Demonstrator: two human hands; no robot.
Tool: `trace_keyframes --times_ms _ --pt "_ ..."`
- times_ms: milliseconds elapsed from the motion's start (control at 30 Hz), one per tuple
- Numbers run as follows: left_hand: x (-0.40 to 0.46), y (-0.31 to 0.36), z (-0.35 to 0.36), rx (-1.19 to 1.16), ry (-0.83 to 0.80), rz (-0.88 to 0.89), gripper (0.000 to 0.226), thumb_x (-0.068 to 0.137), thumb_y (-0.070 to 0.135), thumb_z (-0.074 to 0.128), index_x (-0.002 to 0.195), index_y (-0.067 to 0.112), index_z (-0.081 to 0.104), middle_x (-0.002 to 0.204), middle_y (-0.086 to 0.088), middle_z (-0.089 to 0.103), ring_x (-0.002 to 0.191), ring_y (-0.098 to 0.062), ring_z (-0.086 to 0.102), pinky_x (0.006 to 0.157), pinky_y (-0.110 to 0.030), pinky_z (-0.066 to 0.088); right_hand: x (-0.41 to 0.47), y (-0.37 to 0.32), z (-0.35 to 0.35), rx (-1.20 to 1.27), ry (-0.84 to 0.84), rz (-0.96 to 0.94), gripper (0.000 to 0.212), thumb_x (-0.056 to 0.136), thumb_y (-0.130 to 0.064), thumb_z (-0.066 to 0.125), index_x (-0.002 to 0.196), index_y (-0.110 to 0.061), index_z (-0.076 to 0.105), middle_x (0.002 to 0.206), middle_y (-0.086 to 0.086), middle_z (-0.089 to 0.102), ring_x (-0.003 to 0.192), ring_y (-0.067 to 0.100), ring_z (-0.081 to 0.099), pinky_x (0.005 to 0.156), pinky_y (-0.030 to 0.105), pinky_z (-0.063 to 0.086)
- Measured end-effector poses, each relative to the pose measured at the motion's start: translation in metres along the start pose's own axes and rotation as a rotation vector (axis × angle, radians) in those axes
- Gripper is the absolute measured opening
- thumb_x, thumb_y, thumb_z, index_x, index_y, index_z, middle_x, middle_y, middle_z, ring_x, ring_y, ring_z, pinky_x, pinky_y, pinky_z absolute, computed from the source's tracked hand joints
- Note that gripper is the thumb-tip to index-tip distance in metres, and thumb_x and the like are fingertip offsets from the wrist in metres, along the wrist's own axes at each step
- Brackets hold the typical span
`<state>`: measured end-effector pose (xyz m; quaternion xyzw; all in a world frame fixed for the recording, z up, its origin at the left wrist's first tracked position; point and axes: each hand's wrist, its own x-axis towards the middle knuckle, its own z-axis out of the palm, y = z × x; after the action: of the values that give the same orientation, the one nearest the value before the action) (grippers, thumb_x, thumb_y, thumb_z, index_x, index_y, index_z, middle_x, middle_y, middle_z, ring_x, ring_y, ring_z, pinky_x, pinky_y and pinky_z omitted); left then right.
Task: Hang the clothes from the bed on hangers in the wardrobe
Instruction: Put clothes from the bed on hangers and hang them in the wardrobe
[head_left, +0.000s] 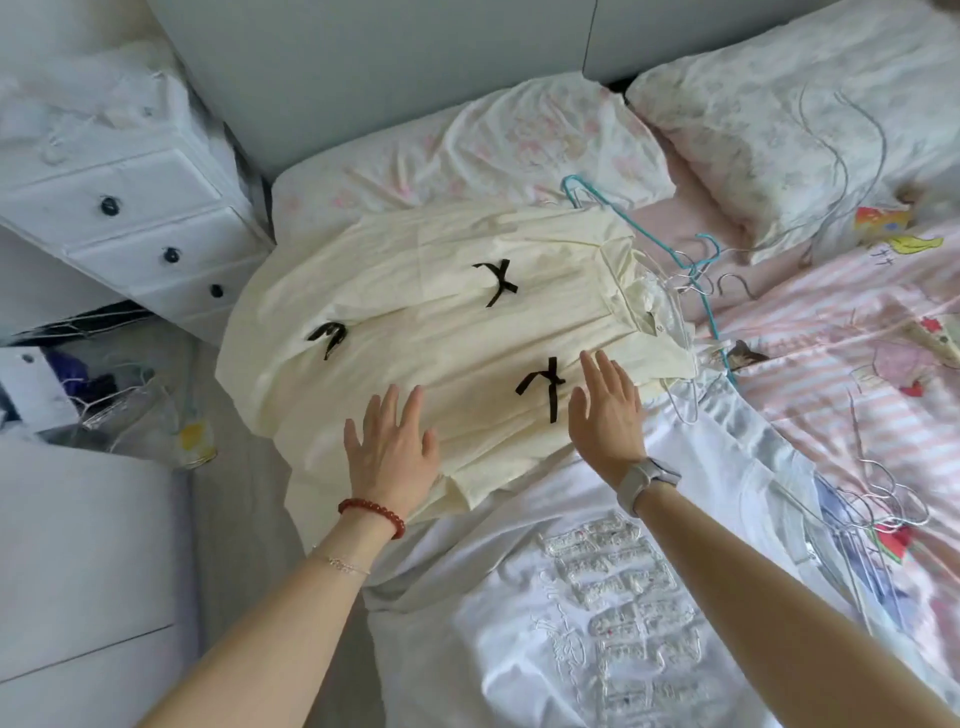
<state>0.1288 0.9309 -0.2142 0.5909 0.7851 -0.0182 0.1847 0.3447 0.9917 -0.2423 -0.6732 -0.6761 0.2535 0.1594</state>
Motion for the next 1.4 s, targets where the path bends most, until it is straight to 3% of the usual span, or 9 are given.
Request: trace_keyframes --times_ms 333,500,633,733,800,900,1033,1233,1400 --pt "-0.179 -0.064 0.007 -0.158 0.149 -0.167 0.048 0.095 0.024 0.041 0.142 0.016 0.033 0.148 -0.007 0.033 0.135 -0.024 0.031 0.108 -0.041 0.025 -0.171 -0.086 0.033 0.072 -0.188 -0.261 0.058 0.085 -0.033 0.025 0.129 -0.003 0.049 0.131 0.018 0.052 0.125 0.039 0.042 0.103 0.055 0.031" --pt "-0.327 -0.096 0.042 -0.219 0.121 -0.228 0.043 0.086 0.026 0.044 0.122 0.008 0.056 0.119 -0.012 0.062 0.105 -0.030 0.061 0.086 -0.042 0.049 -0.293 -0.103 0.048 -0.042 -0.456 -0.352 0.074 0.078 -0.046 0.011 0.136 -0.011 0.041 0.142 0.009 0.042 0.135 0.030 0.030 0.111 0.050 0.021" --pt "-0.443 -0.130 0.080 -0.244 0.132 -0.294 0.035 0.082 0.027 0.046 0.107 0.011 0.064 0.099 -0.005 0.069 0.088 -0.024 0.067 0.072 -0.038 0.054 -0.393 -0.115 0.066 -0.193 -0.640 -0.583 0.070 0.080 -0.044 0.012 0.130 -0.011 0.048 0.136 0.008 0.048 0.131 0.028 0.036 0.107 0.046 0.024" --pt "-0.533 -0.158 0.100 -0.246 0.236 -0.412 0.030 0.070 0.018 0.069 0.099 0.011 0.065 0.086 -0.004 0.067 0.075 -0.025 0.066 0.063 -0.037 0.053 -0.472 -0.125 0.076 -0.289 -0.725 -0.793 0.054 0.082 -0.034 0.025 0.117 -0.008 0.059 0.120 0.009 0.059 0.119 0.030 0.050 0.099 0.048 0.035" --pt "-0.591 -0.180 0.108 -0.228 0.277 -0.558 0.028 0.069 0.020 0.067 0.095 0.011 0.065 0.080 -0.004 0.067 0.068 -0.024 0.066 0.057 -0.034 0.052 -0.520 -0.140 0.083 -0.283 -0.782 -0.971 0.063 0.079 -0.037 0.018 0.119 -0.009 0.057 0.119 0.011 0.059 0.115 0.032 0.052 0.098 0.048 0.036" --pt "-0.667 -0.213 0.112 -0.285 0.361 -0.821 0.041 0.079 0.030 0.041 0.101 0.007 0.066 0.091 -0.011 0.069 0.078 -0.029 0.067 0.064 -0.038 0.054 -0.580 -0.176 0.094 -0.322 -0.872 -1.148 0.067 0.080 -0.039 0.013 0.131 -0.010 0.046 0.133 0.009 0.049 0.127 0.028 0.040 0.104 0.039 0.029" --pt "-0.763 -0.249 0.108 -0.332 0.606 -1.144 0.039 0.087 0.020 0.049 0.121 0.005 0.057 0.120 -0.016 0.060 0.111 -0.033 0.057 0.091 -0.050 0.047 -0.665 -0.235 0.113 -0.297 -0.933 -1.426 0.051 0.091 -0.030 0.025 0.136 -0.011 0.039 0.137 0.007 0.044 0.130 0.026 0.034 0.107 0.038 0.026" --pt "-0.865 -0.297 0.079 -0.316 0.816 -1.422 0.039 0.086 0.021 0.047 0.117 0.000 0.058 0.114 -0.023 0.061 0.103 -0.041 0.058 0.084 -0.052 0.048 -0.767 -0.313 0.130 -0.191 -0.959 -1.679 0.043 0.094 -0.020 0.038 0.136 -0.010 0.040 0.138 0.009 0.044 0.129 0.026 0.037 0.107 0.040 0.028" --pt "-0.936 -0.351 0.029 -0.247 0.962 -1.616 0.038 0.092 0.018 0.047 0.128 0.007 0.050 0.133 -0.013 0.049 0.124 -0.032 0.043 0.099 -0.049 0.034 -0.846 -0.390 0.149 -0.038 -1.045 -1.783 0.044 0.081 -0.022 0.037 0.113 0.000 0.060 0.106 0.019 0.064 0.097 0.039 0.060 0.082 0.047 0.048"
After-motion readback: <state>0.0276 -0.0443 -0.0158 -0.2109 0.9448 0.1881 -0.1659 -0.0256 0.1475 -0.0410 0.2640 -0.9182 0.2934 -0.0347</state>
